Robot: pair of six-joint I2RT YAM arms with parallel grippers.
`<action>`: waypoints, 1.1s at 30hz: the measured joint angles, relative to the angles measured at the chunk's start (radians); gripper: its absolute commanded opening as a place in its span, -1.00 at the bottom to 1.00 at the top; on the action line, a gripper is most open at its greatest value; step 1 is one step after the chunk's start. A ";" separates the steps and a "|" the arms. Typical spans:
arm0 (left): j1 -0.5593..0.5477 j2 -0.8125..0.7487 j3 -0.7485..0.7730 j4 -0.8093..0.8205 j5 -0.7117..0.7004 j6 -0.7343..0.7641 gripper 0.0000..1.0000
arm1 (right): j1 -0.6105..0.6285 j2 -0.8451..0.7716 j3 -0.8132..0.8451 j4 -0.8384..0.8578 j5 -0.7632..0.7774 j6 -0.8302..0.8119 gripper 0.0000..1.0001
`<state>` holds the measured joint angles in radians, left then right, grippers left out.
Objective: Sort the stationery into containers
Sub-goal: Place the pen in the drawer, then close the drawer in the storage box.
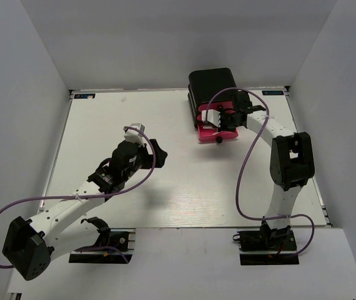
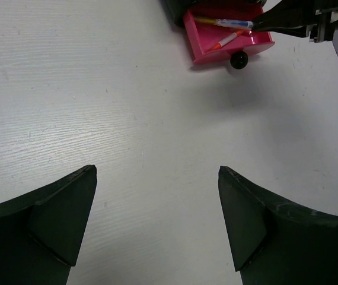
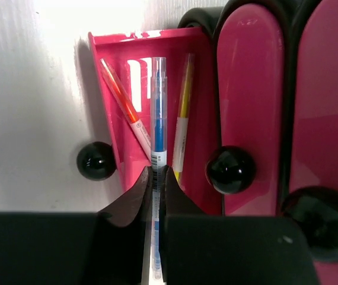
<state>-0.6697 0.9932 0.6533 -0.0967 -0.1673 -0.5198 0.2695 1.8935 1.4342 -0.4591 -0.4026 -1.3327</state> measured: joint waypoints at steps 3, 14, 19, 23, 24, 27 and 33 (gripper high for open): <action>0.000 0.000 0.000 0.000 0.000 0.000 0.86 | -0.005 0.031 0.013 0.007 0.000 -0.012 -0.54; 0.000 0.000 0.000 0.000 0.001 0.000 0.86 | -0.008 0.064 0.031 0.018 -0.032 -0.002 -0.55; 0.000 0.000 0.000 0.000 0.002 0.000 0.86 | -0.019 0.033 0.028 -0.005 -0.106 0.031 -1.00; 0.000 0.000 0.000 0.000 0.003 0.000 0.86 | -0.040 -0.007 0.037 -0.156 -0.218 -0.053 -1.00; 0.000 0.000 0.000 0.000 0.003 0.000 0.86 | -0.043 -0.008 0.045 -0.206 -0.240 -0.090 -1.00; 0.000 0.001 0.000 0.000 0.010 0.000 0.86 | -0.048 0.017 0.074 -0.353 -0.269 -0.185 -1.00; 0.000 0.001 0.000 0.000 0.017 0.000 0.86 | -0.043 0.058 0.040 -0.368 -0.234 -0.184 -1.00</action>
<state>-0.6697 0.9943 0.6533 -0.0971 -0.1505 -0.5198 0.2268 1.9518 1.4742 -0.8272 -0.6365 -1.5166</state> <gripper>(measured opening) 0.927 0.005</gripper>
